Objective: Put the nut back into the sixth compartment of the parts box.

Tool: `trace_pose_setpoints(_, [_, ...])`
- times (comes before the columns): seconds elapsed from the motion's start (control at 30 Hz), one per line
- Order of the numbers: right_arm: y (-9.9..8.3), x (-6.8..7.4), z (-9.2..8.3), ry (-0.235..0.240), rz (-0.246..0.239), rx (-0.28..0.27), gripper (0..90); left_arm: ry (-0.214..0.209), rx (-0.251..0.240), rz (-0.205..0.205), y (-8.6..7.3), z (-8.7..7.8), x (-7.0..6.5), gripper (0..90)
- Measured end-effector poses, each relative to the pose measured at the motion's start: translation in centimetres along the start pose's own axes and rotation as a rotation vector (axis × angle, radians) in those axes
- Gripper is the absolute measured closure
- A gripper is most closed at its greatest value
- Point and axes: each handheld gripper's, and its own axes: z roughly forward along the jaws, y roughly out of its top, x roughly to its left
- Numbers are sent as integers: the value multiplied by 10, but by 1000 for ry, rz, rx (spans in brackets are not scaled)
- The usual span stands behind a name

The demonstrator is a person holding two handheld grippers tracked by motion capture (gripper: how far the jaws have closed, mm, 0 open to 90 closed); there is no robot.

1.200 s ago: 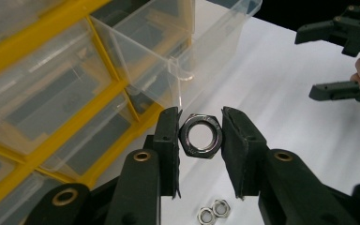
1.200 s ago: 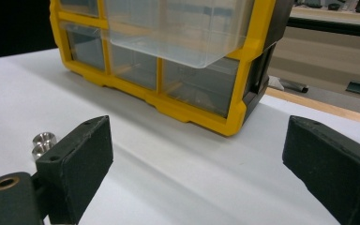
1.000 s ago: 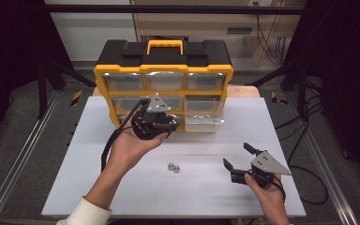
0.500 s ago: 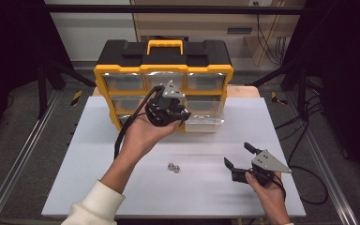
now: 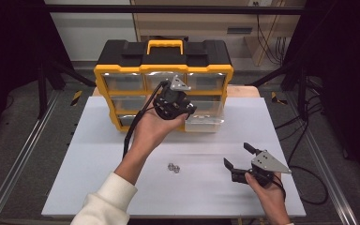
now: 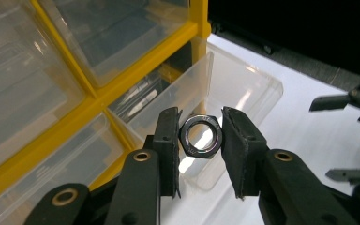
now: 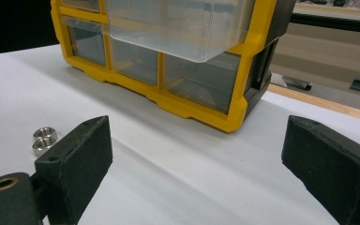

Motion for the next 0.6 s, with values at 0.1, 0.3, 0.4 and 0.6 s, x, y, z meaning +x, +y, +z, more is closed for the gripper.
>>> trace_pose_setpoints(0.1, [0,0,1,3,-1,8,90,13,4,-8,2,3,2,675])
trace_pose_setpoints(0.3, [-1,1,2,3,-8,15,87,7,19,9,3,12,-3,675])
trace_pose_setpoints(0.4, [-1,0,2,0,-7,16,88,12,7,2,4,17,-6,674])
trace_pose_setpoints(0.6, [-2,0,3,4,1,24,86,25,-26,1,3,22,-5,649])
